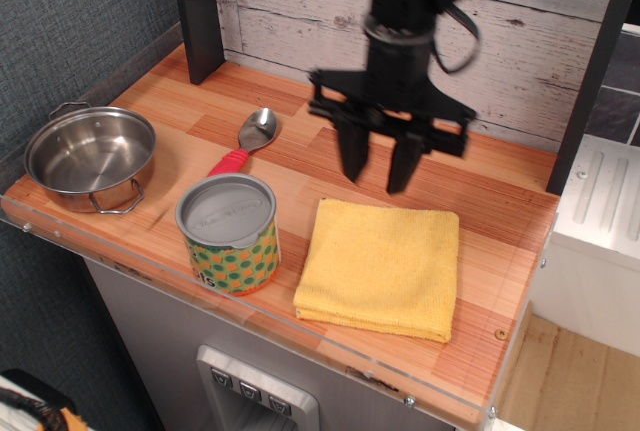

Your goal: Move the yellow cloth next to the spatula

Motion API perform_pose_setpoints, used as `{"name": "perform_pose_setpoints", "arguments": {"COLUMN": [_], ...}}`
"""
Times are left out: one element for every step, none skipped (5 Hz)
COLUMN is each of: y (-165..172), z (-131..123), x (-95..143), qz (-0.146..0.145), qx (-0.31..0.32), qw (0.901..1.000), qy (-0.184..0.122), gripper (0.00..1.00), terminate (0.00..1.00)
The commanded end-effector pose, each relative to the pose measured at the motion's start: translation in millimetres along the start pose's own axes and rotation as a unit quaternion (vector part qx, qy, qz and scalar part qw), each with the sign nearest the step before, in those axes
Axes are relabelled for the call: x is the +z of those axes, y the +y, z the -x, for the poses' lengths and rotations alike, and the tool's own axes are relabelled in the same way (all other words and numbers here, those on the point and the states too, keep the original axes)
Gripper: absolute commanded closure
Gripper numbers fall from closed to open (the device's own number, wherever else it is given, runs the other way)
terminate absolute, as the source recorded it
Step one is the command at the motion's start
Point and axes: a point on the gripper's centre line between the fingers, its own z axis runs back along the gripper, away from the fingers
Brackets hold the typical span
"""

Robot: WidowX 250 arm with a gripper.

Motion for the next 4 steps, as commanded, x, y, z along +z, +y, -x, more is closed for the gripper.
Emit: {"name": "perform_pose_setpoints", "arguments": {"y": [-16.2, -18.2, -20.5, -19.5], "z": [16.7, 22.9, 23.9, 21.9], "x": [-4.9, -22.7, -35.4, -49.1], "qz": [0.034, 0.032, 0.031, 0.038], "qx": [0.031, 0.032, 0.041, 0.057], "qw": [0.9989, 0.9985, 0.9981, 0.9972], "qy": [0.008, 0.030, 0.033, 0.029], "gripper": [1.00, 1.00, 1.00, 1.00], "terminate": [0.00, 0.00, 0.00, 0.00]}}
